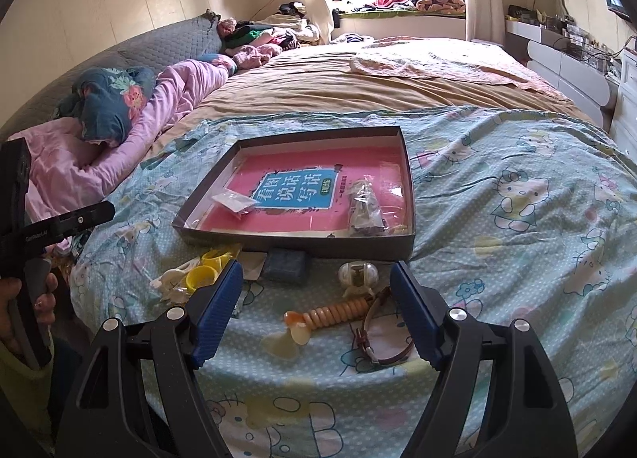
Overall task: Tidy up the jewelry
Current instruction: 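Withdraw both open tools from the box back toward the remaining items, then grasp the white claw clip with the left tool while the right grasps the orange hair tie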
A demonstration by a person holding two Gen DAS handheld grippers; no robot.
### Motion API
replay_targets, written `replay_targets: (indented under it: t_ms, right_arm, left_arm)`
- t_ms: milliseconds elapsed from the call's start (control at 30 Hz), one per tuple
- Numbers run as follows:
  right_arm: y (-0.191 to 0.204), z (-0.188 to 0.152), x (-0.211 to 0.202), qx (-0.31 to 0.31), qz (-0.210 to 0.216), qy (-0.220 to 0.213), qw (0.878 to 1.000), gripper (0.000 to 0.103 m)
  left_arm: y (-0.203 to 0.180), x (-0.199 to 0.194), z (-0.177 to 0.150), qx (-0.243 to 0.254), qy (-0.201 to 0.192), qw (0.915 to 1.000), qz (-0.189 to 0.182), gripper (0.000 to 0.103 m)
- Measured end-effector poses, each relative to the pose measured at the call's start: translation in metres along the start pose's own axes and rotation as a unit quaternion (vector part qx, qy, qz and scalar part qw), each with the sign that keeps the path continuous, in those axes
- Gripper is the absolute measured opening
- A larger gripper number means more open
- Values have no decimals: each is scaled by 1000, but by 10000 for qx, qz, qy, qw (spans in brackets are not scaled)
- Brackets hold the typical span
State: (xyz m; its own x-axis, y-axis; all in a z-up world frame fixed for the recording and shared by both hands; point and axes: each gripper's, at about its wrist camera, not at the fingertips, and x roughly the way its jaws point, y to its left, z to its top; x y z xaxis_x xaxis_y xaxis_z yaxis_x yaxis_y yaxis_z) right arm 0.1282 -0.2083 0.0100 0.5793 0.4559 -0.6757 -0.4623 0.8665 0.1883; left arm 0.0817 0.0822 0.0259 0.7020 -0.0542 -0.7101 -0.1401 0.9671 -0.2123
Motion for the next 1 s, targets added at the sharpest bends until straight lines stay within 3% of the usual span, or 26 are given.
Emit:
replay_targets:
  t_ms: [400, 600, 800, 867, 1000]
  right_arm:
    - [16, -20, 11, -158, 167, 309, 9993, 75]
    - [18, -30, 16, -129, 197, 462, 9987, 73]
    - [19, -42, 28, -134, 206, 696, 9973, 58]
    - [19, -47, 34, -105, 212, 779, 9967, 49]
    - [16, -53, 45, -42, 217, 927, 9954, 46]
  left_arm:
    - [-6, 14, -28, 410, 296, 9986, 151, 92]
    - [-9, 27, -39, 506, 546, 9971, 126, 77]
    - [-11, 37, -47, 573, 723, 9957, 130, 74]
    - [-12, 41, -49, 597, 768, 9952, 131, 67]
    - [-14, 49, -55, 668, 889, 9937, 129, 64]
